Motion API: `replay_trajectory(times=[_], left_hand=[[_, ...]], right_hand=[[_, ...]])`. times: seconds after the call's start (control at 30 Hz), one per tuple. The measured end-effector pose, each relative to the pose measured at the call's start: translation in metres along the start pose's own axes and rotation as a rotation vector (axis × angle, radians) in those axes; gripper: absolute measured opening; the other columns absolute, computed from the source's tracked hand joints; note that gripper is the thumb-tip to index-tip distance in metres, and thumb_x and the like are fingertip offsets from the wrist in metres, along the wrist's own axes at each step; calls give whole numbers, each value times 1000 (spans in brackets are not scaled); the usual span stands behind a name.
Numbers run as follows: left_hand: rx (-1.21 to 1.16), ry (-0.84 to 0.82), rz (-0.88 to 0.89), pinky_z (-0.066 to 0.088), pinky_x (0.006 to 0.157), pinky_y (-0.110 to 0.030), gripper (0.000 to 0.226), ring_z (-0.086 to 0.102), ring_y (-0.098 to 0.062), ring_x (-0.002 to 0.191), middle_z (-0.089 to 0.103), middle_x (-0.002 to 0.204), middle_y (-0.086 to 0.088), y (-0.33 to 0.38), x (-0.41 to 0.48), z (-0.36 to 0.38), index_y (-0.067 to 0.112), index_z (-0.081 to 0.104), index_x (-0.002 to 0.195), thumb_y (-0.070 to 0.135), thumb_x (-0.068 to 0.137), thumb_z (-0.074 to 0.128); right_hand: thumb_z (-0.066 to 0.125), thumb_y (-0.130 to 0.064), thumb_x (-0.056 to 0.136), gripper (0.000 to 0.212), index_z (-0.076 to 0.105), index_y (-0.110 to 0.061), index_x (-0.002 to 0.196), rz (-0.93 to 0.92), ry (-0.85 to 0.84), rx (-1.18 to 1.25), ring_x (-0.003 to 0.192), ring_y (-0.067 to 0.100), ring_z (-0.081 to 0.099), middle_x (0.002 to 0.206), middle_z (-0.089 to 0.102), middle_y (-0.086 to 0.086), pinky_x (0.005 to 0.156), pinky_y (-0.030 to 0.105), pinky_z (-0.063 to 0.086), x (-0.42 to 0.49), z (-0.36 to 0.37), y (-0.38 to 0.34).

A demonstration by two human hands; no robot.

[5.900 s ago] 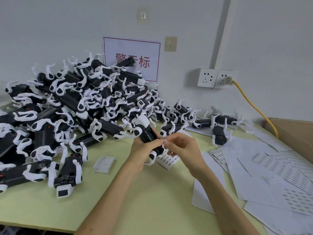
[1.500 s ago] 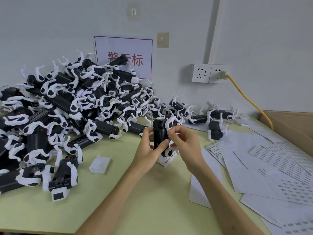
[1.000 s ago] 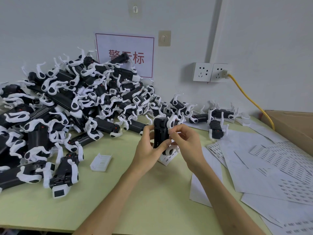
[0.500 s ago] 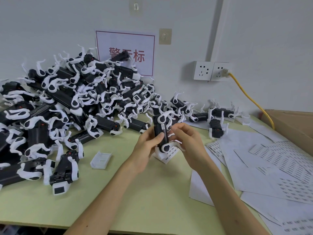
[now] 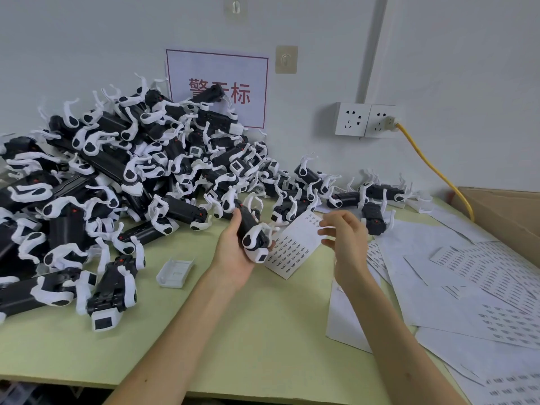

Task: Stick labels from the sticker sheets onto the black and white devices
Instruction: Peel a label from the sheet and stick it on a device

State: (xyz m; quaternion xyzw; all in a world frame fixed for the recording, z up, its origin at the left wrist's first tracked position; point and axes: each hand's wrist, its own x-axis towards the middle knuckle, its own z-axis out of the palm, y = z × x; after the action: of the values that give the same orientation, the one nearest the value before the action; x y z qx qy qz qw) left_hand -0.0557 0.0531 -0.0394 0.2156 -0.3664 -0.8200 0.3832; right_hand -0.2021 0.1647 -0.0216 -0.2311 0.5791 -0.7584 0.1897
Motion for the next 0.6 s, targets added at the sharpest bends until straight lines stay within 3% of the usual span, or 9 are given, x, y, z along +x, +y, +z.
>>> replay_trajectory(times=[0.27,0.43,0.5,0.6], left_hand=[[-36,73,10,57,77,-40,50,75,-23,86,78,98,-11,4,0,-1,17,65,120,51,109,30],[104,115,-39,53,84,-46,39,71,-28,79,77,85,-13,1,-4,7,14,61,123,43,109,39],[141,104,-65,50,87,-47,38,69,-28,76,75,91,-18,-1,-6,10,14,63,121,42,109,41],[186,46,-123,54,71,-37,38,66,-26,72,71,96,-16,0,-12,13,16,66,118,43,108,41]], right_hand=[[60,-10,93,10,65,-10,84,2,-91,-268,63,10,61,80,67,2,63,28,46,-4,9,11],[59,-12,96,9,65,-12,89,-11,-91,-273,63,10,62,84,68,5,64,27,47,-3,8,12],[59,-13,97,8,66,-15,92,-2,-84,-245,62,9,62,84,68,3,63,26,47,-2,8,13],[57,-12,96,12,67,-18,97,27,-88,-188,64,9,64,84,68,0,62,25,47,0,7,12]])
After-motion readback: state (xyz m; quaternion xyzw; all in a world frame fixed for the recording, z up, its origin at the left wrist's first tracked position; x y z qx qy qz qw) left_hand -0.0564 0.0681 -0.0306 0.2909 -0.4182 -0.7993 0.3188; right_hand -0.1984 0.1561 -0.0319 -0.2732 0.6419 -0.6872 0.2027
